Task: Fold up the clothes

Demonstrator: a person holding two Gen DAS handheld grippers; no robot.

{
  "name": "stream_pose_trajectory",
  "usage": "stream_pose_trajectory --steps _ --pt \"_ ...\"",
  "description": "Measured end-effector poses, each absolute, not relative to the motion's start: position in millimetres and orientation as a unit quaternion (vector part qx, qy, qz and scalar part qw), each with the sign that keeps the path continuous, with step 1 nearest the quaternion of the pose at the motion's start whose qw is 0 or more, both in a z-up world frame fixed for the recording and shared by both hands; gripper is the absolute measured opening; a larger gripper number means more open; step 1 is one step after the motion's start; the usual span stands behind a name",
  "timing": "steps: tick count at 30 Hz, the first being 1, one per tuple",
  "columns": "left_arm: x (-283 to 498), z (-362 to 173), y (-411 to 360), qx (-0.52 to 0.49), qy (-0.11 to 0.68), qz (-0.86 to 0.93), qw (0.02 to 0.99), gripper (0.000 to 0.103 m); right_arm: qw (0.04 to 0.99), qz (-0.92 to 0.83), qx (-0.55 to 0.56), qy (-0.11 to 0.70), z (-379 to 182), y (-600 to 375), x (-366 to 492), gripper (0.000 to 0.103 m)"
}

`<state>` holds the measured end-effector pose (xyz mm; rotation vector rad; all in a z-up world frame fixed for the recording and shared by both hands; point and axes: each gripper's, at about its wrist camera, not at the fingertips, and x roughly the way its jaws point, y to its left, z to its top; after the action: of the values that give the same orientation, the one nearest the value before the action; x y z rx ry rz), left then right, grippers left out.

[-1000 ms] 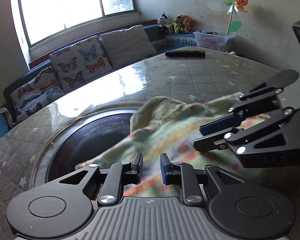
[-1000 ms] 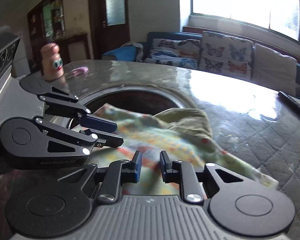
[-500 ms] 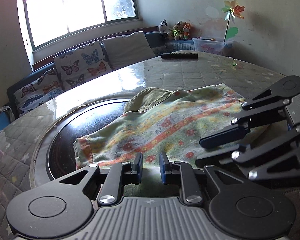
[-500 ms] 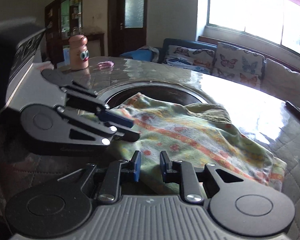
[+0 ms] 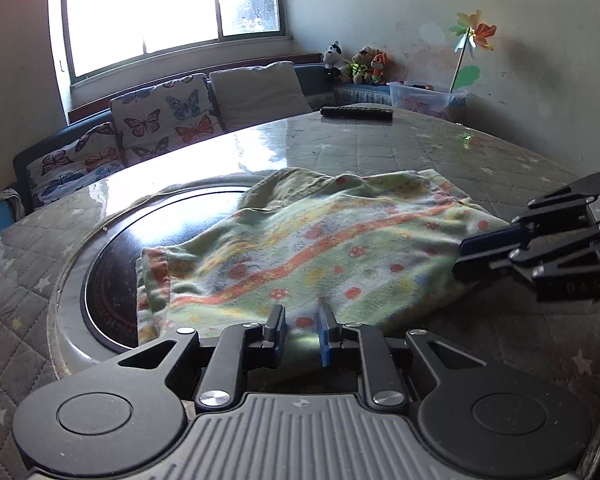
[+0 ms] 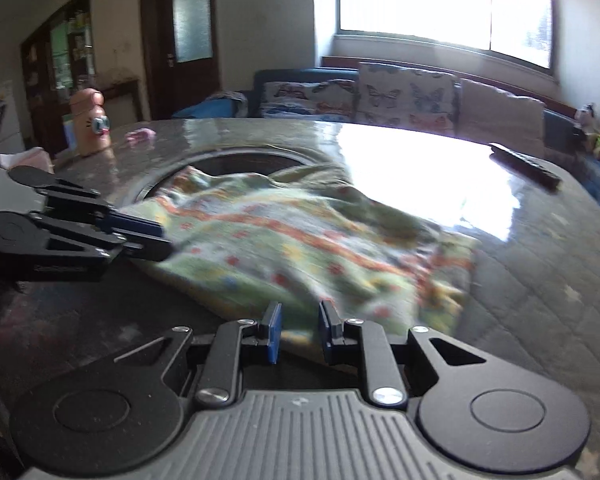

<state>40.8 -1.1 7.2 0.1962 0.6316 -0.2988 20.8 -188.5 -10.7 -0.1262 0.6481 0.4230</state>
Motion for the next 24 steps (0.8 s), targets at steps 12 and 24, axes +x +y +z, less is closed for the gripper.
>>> stream_pose_trajectory --steps 12,24 --pt "54 14 35 0.056 0.320 -0.101 0.940 0.022 0.934 0.177 -0.026 0.309 -3 -210 31 0.019" --pt "94 19 61 0.032 0.334 -0.073 0.939 0.022 0.932 0.175 -0.035 0.316 -3 -205 65 0.018"
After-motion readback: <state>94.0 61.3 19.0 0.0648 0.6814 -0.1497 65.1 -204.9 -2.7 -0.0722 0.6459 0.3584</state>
